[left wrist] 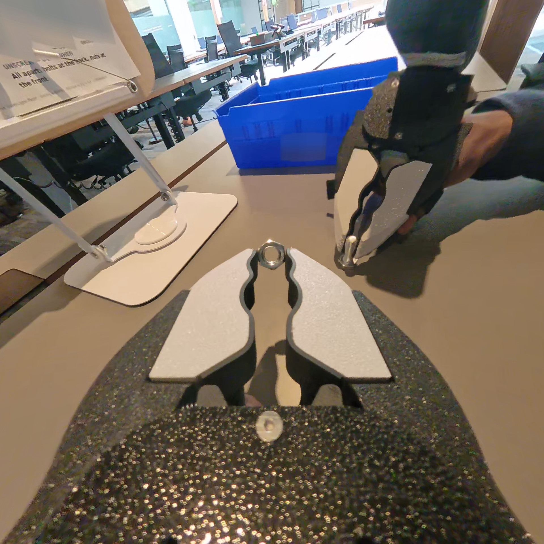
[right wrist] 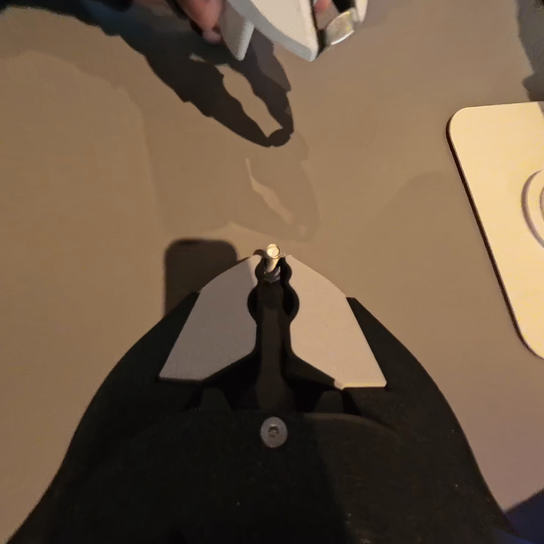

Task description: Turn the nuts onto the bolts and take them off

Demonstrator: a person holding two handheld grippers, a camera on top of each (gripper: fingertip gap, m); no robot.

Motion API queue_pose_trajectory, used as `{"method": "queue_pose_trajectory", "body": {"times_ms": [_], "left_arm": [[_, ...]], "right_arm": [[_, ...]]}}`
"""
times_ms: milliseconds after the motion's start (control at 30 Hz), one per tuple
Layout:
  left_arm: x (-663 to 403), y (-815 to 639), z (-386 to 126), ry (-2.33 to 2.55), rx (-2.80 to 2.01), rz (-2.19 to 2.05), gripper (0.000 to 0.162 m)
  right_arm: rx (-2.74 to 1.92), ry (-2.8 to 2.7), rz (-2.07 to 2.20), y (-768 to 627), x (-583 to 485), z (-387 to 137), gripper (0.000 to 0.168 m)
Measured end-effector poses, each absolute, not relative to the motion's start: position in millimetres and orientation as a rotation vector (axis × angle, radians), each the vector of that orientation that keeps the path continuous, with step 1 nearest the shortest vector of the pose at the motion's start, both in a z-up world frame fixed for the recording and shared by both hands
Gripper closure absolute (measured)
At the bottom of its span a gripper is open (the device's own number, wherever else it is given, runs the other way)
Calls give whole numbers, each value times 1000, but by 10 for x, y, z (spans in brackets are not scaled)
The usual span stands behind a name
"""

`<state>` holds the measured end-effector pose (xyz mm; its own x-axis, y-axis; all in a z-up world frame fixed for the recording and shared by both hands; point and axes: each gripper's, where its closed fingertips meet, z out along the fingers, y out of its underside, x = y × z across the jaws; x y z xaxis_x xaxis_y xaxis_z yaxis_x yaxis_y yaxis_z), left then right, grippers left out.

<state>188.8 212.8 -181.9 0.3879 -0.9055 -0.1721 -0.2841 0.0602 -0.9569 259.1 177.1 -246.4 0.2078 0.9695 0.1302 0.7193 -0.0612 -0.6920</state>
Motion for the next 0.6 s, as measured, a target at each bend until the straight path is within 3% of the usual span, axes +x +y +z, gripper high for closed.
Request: {"method": "queue_pose_trajectory", "body": {"times_ms": [367, 600], "left_arm": [[1663, 2285, -1697, 1029, -1474, -604, 145], [1478, 2392, -1637, 937, -1489, -629, 145]], "right_arm": [[-1860, -2275, -130, 1785, 2442, -2520, 159], [-1902, -2406, -160, 1763, 2313, -2635, 160]]}}
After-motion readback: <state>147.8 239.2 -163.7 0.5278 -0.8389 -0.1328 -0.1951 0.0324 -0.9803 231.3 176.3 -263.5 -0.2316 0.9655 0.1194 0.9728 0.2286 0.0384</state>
